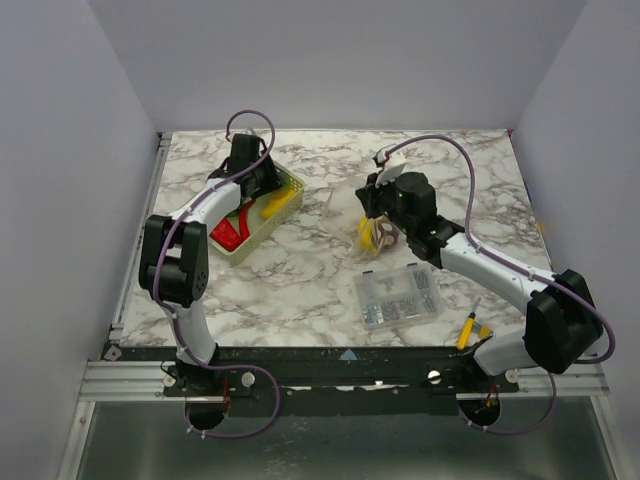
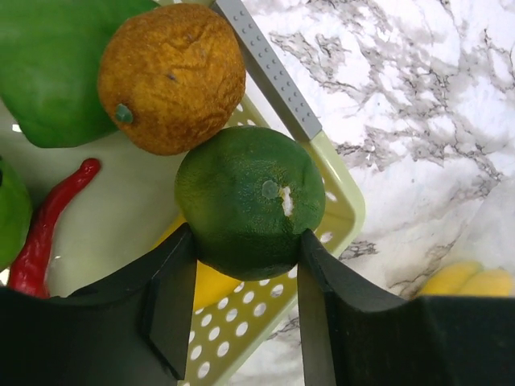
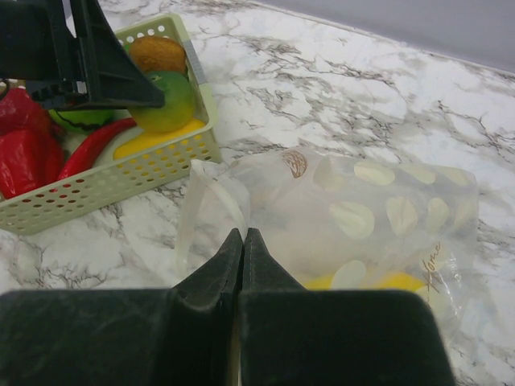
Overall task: Place the food in the zip-top bag and seal the zipper
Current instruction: Pick up the fake vegetable from the bin, then place the fake vegetable in the zipper food storage bag.
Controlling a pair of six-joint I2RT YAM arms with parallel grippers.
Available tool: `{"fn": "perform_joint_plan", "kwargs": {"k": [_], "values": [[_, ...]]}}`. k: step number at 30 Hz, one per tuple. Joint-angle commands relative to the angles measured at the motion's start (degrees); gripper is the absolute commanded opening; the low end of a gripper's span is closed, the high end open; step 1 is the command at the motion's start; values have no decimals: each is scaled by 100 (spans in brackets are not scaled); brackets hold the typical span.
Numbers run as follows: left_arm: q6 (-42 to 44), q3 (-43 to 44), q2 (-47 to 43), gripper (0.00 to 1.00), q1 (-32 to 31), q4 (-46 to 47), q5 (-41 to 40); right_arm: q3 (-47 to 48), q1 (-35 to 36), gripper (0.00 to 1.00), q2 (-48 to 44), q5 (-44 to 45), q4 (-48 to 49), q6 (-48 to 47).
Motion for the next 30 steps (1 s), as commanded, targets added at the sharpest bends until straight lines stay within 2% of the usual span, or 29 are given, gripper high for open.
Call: {"fn": "perform_joint_plan", "kwargs": {"k": [1, 6, 10, 17, 21, 24, 30], "values": [[354, -208, -623, 32, 37, -67, 76, 99, -23, 1, 59, 140, -7, -91], [609, -441, -1189, 23, 38, -151, 68, 89, -23, 1, 12, 149, -7, -95], [687, -679, -1705, 20, 38, -226, 169, 97, -20, 1, 23, 145, -13, -88], [683, -1166, -2620, 15, 30, -322, 846, 81, -29, 1, -44, 147, -22, -94], [629, -1523, -3117, 14, -41, -285, 1560, 71, -24, 1, -85, 122, -21, -76], [544, -1819, -3428, 12, -324, -352, 1869, 63, -21, 1, -97, 154, -21, -80], [95, -2646, -3783, 12, -1415, 182, 1867, 23, -27, 1, -186, 55, 10, -32]]}}
